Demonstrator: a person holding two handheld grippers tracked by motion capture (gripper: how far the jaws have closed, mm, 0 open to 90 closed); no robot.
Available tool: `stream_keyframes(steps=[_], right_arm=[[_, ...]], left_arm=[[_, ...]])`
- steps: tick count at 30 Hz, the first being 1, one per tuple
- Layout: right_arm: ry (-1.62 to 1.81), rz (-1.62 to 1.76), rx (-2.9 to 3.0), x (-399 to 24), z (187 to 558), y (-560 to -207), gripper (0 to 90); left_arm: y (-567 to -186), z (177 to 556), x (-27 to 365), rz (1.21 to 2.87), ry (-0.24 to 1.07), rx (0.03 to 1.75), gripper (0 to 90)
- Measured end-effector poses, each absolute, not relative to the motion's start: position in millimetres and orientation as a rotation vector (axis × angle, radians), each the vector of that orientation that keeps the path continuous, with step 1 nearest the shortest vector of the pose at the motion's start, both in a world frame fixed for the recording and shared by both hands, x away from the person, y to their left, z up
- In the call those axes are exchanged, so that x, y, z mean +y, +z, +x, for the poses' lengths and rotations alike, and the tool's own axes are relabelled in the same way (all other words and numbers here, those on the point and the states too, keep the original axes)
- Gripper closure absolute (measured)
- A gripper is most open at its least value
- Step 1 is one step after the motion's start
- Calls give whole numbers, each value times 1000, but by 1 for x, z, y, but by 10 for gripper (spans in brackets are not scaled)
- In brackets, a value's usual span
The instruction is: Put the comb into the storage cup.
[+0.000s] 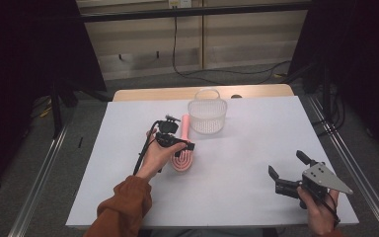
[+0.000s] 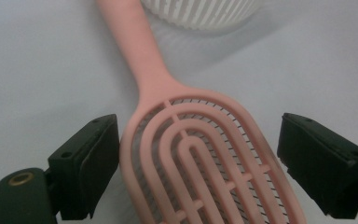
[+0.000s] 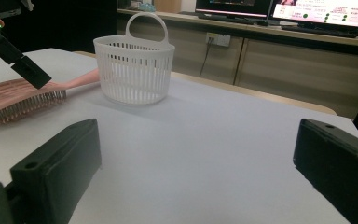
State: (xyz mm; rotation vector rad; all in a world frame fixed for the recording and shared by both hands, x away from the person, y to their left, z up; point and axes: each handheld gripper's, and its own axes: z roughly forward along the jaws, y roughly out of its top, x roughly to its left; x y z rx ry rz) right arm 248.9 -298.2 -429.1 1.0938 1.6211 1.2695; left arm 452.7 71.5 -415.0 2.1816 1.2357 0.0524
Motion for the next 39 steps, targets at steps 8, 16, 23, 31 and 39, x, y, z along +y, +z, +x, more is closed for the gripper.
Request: stream_keyframes(steps=[8, 16, 23, 31, 39], right_arm=[[1270, 1094, 1623, -298, 249, -429, 2], [1270, 1093, 1624, -298, 249, -429, 3], [1271, 1094, 1621, -298, 249, -429, 3], [1271, 1094, 1625, -298, 249, -429, 3], [1269, 1094, 1624, -298, 248, -429, 2]], left_arm=[[-414, 455, 63, 2220, 137, 1268, 109], [-416, 452, 58, 2229, 171, 1300, 63], [-417, 448, 55, 2251, 171, 1349, 66], [-426, 451, 48, 2265, 141, 1405, 72], [-426, 451, 41, 2297, 127, 1452, 119]])
